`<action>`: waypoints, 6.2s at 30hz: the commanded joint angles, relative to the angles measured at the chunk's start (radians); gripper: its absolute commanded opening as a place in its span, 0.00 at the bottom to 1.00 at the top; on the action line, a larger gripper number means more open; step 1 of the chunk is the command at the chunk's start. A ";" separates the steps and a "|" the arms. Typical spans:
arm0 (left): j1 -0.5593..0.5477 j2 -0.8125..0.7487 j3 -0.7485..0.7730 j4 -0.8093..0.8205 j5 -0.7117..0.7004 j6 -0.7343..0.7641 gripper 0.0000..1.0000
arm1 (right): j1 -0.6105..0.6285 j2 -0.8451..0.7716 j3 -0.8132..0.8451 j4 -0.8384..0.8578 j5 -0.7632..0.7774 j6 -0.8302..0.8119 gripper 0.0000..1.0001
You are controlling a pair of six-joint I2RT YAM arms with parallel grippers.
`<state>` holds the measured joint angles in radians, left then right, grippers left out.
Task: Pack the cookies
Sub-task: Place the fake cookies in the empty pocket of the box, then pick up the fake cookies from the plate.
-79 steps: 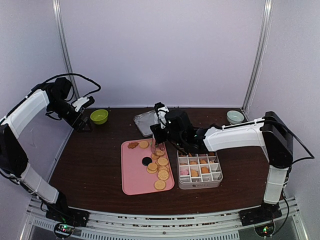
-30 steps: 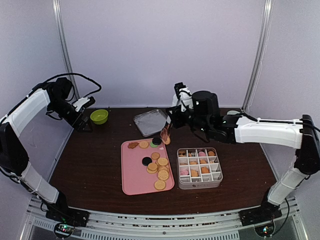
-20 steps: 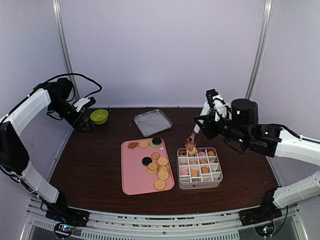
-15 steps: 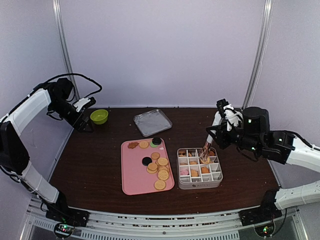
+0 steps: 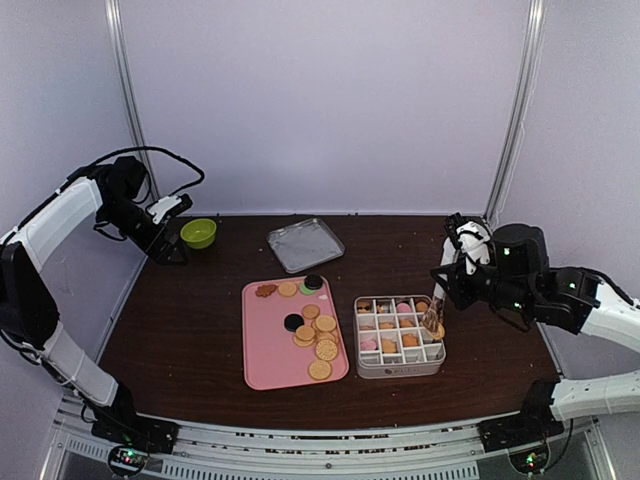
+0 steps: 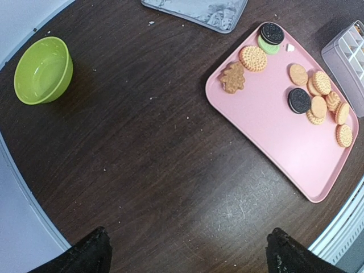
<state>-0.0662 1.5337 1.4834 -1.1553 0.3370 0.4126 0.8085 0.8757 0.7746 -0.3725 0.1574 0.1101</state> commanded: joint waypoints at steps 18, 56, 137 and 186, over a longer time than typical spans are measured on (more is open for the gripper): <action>-0.003 0.006 0.015 -0.004 0.013 -0.001 0.98 | -0.024 0.060 -0.030 0.096 0.006 -0.052 0.08; -0.003 0.009 0.041 -0.018 0.025 -0.009 0.98 | -0.025 0.042 0.019 0.017 -0.105 -0.122 0.19; -0.003 0.004 0.001 -0.012 0.001 0.016 0.98 | 0.146 1.049 0.630 0.595 -0.083 0.044 0.38; -0.003 -0.003 -0.011 -0.015 0.005 0.012 0.98 | 0.148 0.730 0.437 0.569 -0.023 0.071 0.00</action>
<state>-0.0666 1.5448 1.4765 -1.1793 0.3359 0.4175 0.9577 1.7576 1.2198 0.2020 0.1181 0.2047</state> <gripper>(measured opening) 0.978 0.226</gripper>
